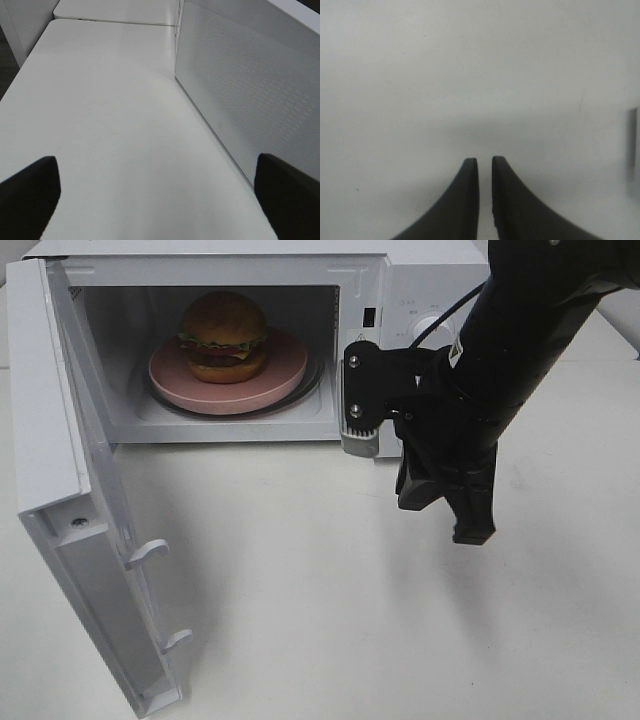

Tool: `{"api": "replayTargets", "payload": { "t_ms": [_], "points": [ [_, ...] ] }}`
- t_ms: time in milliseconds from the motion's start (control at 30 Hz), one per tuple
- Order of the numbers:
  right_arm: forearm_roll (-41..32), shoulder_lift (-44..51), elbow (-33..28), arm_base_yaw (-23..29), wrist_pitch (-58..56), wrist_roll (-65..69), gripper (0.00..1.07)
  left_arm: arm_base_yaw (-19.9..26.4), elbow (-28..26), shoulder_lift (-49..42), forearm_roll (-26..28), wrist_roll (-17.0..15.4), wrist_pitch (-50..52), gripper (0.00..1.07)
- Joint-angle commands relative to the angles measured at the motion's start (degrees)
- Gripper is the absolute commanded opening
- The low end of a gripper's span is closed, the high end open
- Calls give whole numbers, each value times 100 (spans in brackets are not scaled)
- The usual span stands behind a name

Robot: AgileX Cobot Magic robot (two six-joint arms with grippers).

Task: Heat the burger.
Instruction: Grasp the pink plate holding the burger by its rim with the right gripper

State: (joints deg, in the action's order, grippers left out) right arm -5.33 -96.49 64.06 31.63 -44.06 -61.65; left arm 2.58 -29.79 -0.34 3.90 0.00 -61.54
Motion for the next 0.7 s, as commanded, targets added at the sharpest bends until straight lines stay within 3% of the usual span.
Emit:
{"api": "replayTargets", "payload": {
  "t_ms": [33,300,433,533,567,633,667,700],
  "points": [
    [17,40,23,-17,-11,-2051,14,17,6,-92,40,0,11,98],
    [344,40,23,0,172,-2521,16,17,6,-92,40,0,11,98],
    [533,40,23,0,447,-2120,26,17,6,-92,40,0,11,98],
    [533,40,23,0,877,-1748,50,17,6,-92,40,0,11,98],
    [533,40,23,0,877,-1748,50,17,6,-92,40,0,11,98],
    [533,40,23,0,1180,-1662,73,17,6,-92,40,0,11,98],
    [533,40,23,0,1180,-1662,73,17,6,-92,40,0,11,98],
    [533,40,23,0,1289,-1662,89,17,6,-92,40,0,11,98]
  ]
}}
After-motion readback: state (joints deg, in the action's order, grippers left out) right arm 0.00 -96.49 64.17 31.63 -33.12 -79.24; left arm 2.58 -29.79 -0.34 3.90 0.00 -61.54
